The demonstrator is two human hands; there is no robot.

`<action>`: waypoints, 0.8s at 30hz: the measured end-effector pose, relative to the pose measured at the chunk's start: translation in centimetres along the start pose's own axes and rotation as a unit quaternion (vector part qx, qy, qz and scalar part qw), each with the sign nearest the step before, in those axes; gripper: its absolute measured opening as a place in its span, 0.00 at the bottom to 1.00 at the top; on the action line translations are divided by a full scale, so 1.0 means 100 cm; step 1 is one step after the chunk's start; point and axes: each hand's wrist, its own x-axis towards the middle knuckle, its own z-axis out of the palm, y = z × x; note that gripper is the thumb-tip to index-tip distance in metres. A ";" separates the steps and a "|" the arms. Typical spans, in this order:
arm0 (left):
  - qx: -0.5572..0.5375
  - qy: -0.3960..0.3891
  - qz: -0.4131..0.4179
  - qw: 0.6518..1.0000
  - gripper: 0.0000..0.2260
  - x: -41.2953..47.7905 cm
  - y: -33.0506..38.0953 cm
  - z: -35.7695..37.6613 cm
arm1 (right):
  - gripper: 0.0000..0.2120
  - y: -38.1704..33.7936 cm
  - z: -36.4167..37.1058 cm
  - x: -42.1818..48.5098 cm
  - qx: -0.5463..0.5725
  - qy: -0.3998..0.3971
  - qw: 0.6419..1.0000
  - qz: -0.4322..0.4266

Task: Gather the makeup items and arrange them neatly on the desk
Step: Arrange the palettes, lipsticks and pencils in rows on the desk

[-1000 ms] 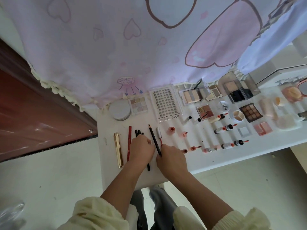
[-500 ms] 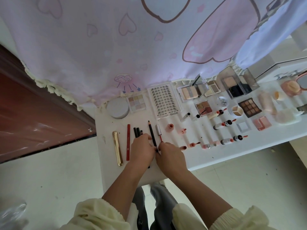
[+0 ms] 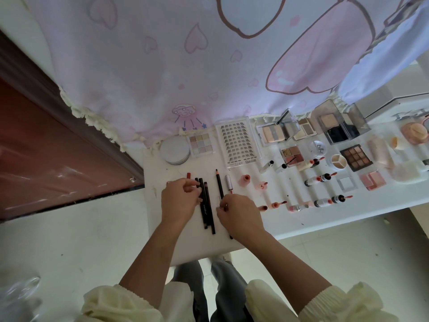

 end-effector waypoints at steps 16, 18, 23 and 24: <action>0.089 -0.064 0.030 0.994 0.08 -0.008 -0.016 0.007 | 0.17 -0.012 0.029 0.001 0.048 -0.065 0.992 0.095; 0.080 -0.068 0.026 0.994 0.09 -0.008 -0.013 0.007 | 0.16 -0.010 0.027 0.000 0.099 -0.057 0.989 0.097; -0.067 -0.103 -0.047 0.991 0.08 -0.008 -0.001 0.003 | 0.09 -0.005 0.008 -0.009 0.217 -0.082 0.971 0.054; -0.097 -0.109 -0.057 0.988 0.07 -0.008 0.003 0.000 | 0.07 -0.004 0.005 -0.010 0.240 -0.093 0.965 0.050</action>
